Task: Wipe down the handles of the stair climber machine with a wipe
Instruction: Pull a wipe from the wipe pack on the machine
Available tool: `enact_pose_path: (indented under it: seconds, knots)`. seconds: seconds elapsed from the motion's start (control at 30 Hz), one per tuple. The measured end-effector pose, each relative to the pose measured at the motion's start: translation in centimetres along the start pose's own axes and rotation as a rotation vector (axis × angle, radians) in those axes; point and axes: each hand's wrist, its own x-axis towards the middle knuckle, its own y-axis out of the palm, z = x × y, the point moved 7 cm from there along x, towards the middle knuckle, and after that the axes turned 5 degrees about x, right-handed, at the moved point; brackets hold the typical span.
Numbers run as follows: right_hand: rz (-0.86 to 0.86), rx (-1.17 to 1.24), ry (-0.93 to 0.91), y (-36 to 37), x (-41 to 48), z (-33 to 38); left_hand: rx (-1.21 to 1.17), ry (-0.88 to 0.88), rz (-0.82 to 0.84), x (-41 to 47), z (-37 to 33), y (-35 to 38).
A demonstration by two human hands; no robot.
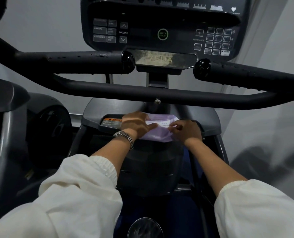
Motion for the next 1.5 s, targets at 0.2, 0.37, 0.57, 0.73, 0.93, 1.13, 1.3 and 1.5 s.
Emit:
enact_pose_path:
  seconds: [0.2, 0.37, 0.57, 0.73, 0.93, 1.13, 1.3, 1.5]
  knots:
    - [0.005, -0.071, -0.027, -0.4, -0.1, 0.9, 0.070, -0.001, 0.008, 0.2, -0.4, 0.0]
    - [0.078, -0.273, -0.012, 0.0, 0.0, 1.4, -0.033, -0.156, 0.087, 0.6, -0.4, -0.6]
    - [0.025, -0.273, -0.062, -0.3, 0.1, 2.7, 0.040, -0.108, 0.075, 0.4, -0.6, -0.3]
    - [-0.046, -0.372, -0.143, 0.3, 0.5, 5.4, 0.076, -0.103, 0.095, 0.2, -0.9, -0.6]
    - [-0.054, -0.493, -0.135, 1.0, 0.9, 6.1, 0.124, -0.053, 0.193, 0.3, -0.7, -0.4]
    - [-0.072, -0.480, -0.143, 1.2, 0.6, 6.2, 0.079, -0.069, 0.166, -0.1, -0.7, -0.9]
    - [-0.025, -0.412, -0.130, 1.1, 0.0, 6.1, 0.053, -0.093, 0.214, -0.2, -0.7, -1.1]
    - [0.094, -0.240, -0.072, -1.1, -0.8, 4.9, -0.022, -0.083, 0.185, -0.5, -1.0, -1.3]
